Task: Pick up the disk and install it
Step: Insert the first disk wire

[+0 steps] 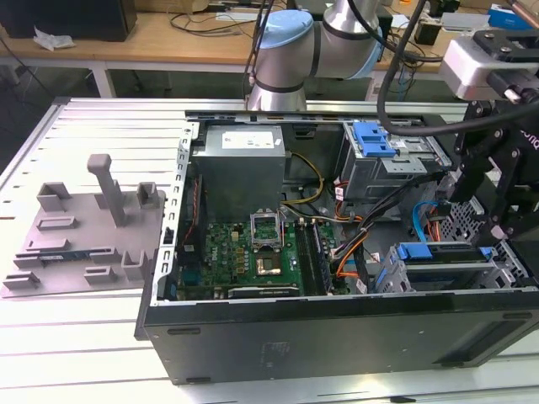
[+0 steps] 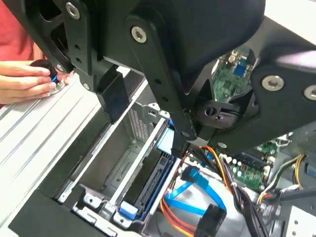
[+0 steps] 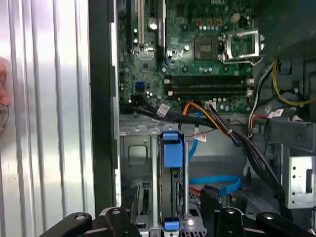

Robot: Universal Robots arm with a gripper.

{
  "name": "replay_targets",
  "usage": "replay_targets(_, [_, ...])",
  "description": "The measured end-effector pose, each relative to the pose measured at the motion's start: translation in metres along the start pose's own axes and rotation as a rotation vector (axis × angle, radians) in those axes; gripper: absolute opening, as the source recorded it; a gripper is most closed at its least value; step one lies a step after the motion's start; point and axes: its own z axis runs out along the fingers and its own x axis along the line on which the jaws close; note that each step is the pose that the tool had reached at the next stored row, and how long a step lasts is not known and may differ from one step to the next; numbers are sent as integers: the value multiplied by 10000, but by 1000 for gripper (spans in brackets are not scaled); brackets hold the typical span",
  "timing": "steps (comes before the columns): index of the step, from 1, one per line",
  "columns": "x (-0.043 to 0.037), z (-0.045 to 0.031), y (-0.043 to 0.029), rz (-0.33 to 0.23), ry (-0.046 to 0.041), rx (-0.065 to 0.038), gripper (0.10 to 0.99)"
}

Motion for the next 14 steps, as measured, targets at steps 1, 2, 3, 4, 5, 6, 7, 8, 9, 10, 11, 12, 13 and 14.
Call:
replay_targets(1, [0,15,2,407,18,13,624])
replay_targets(2, [0,26,2,579,26,22,624])
replay_targets(3, [0,35,2,699,32,30,624])
replay_targets(4, [0,45,3,832,50,38,624])
replay_targets(5, [0,52,3,883,70,41,624])
replay_targets(6, [-25,71,5,908,207,52,624])
replay_targets(7, [-95,75,8,899,414,53,624])
replay_targets(8, [-187,80,12,889,687,33,624])
replay_targets(9, [-279,83,15,877,940,1,624])
replay_targets(10, [-336,87,18,871,1103,-22,624])
replay_targets(11, [-402,90,20,861,1320,-41,612])
replay_targets(12, [-464,92,22,852,1534,-50,545])
replay_targets(13, [-552,97,26,841,1827,-63,420])
replay_targets(14, [-604,100,27,834,1992,-70,353])
